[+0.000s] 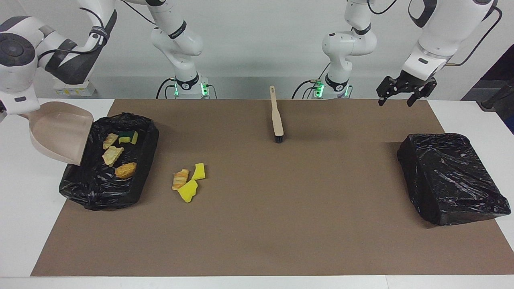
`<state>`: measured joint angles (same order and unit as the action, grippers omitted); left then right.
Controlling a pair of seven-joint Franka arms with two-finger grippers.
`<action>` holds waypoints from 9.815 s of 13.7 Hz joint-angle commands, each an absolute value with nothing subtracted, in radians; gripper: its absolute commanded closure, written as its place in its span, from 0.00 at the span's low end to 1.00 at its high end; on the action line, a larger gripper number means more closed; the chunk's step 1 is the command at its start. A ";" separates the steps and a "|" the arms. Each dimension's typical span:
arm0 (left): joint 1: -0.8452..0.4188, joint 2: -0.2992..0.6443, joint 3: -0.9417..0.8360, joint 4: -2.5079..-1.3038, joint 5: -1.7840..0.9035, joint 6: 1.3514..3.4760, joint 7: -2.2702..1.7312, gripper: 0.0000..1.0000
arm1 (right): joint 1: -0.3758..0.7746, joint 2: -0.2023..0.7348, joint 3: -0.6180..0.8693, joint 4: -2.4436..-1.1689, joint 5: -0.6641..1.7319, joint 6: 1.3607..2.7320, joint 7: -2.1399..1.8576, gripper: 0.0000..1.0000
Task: Sweep and dump trash in bin
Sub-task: 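Tip the dustpan with the right gripper to dump trash into the bin, then bring the empty dustpan back to the table center with the right gripper, then grasp the dustpan handle with the left gripper while the right gripper withdraws, then drag the dustpan with the left gripper while the right gripper grasps the brush, then sweep the yellow sponges and bread with the right gripper's brush into the dustpan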
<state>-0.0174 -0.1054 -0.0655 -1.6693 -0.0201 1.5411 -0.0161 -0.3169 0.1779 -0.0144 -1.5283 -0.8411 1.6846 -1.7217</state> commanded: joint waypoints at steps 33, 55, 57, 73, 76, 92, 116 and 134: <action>-0.084 -0.067 0.038 -1.597 -0.015 1.528 0.015 0.00 | 0.480 0.290 0.018 -1.655 0.380 1.911 0.360 1.00; -0.104 -0.101 0.025 -1.681 -0.049 1.561 0.031 0.00 | 0.531 0.316 0.003 -1.655 0.385 2.024 0.411 0.00; -0.153 -0.072 0.021 -1.680 -0.049 1.626 0.025 0.00 | 0.477 0.273 0.005 -1.649 0.332 1.949 0.411 0.00; -0.501 0.456 0.017 -1.443 -0.061 1.905 -0.251 0.00 | 0.914 -0.080 0.018 -2.337 0.563 2.260 0.744 0.00; -0.567 0.465 0.017 -1.457 -0.060 1.928 -0.304 0.00 | 0.936 0.026 0.018 -2.349 0.549 2.358 0.713 0.00; -0.650 0.396 0.011 -1.661 -0.080 1.959 -0.434 0.13 | 0.923 -0.011 0.011 -2.324 0.417 2.207 0.663 0.59; -0.485 0.324 0.025 -1.624 -0.034 1.818 0.131 1.00 | 0.166 -0.033 0.008 -2.014 -0.012 1.689 0.180 1.00; -0.646 0.351 0.011 -1.657 0.241 1.740 0.621 1.00 | 0.078 0.276 0.008 -1.859 -0.017 1.692 0.129 1.00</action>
